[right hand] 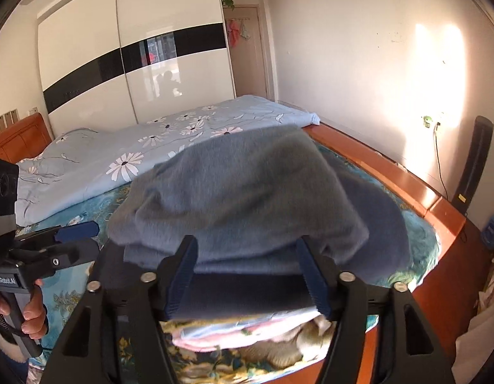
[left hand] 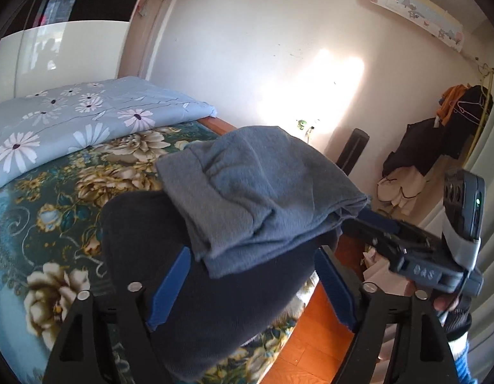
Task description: Fold clothes
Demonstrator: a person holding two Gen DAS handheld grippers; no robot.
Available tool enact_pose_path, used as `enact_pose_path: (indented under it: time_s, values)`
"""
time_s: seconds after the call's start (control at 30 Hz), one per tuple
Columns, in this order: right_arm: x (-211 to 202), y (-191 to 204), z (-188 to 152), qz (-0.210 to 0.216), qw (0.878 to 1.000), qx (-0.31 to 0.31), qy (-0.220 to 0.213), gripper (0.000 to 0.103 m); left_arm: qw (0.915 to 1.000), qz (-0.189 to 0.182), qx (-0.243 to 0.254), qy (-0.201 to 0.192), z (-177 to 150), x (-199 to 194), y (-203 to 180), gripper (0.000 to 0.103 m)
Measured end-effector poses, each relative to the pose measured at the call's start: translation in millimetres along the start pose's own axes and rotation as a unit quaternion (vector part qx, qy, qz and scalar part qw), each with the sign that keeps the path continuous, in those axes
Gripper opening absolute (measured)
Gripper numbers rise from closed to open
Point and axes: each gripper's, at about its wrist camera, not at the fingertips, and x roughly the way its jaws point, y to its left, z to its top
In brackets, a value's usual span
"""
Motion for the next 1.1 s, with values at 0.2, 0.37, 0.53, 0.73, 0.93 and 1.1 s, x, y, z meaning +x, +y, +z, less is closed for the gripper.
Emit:
enact_pose_path:
  time_s: [0.2,0.37,0.53,0.73,0.93,1.1]
  values:
    - [-25.4,13.5,-36.4,0.003,0.999,0.033,-0.011,0.093,0.9980,0.057,0.002,-0.029,-34.4,-23.4,-4.5,0.103]
    - [-54.4,27.5,-60.2,0.000,0.997,0.069,-0.042,0.103,0.9965,0.075,0.000,-0.036,-58.7,-48.0,-8.2,0.103]
    - [-73.6,52.8,-80.3,-0.056,0.995,0.062,-0.046,0.103,0.9974,0.070,-0.010,-0.017,-86.3,-63.6,-12.7,0.103]
    - [-105.6,70.1,-100.0,-0.061,0.993,0.071,-0.067,0.103,0.9951,0.096,0.001,-0.027,-98.1,-89.1,-25.8,0.103]
    - [-129.2,84.0,-113.6,-0.102,0.988,0.090,-0.071,0.103,0.9878,0.146,0.024,-0.050,-98.2,-111.9,-38.4,0.103]
    - [-137.4,86.1,-122.4,-0.105,0.987,0.109,-0.055,0.103,0.9804,0.182,0.045,-0.061,-103.1,-125.8,-47.8,0.103]
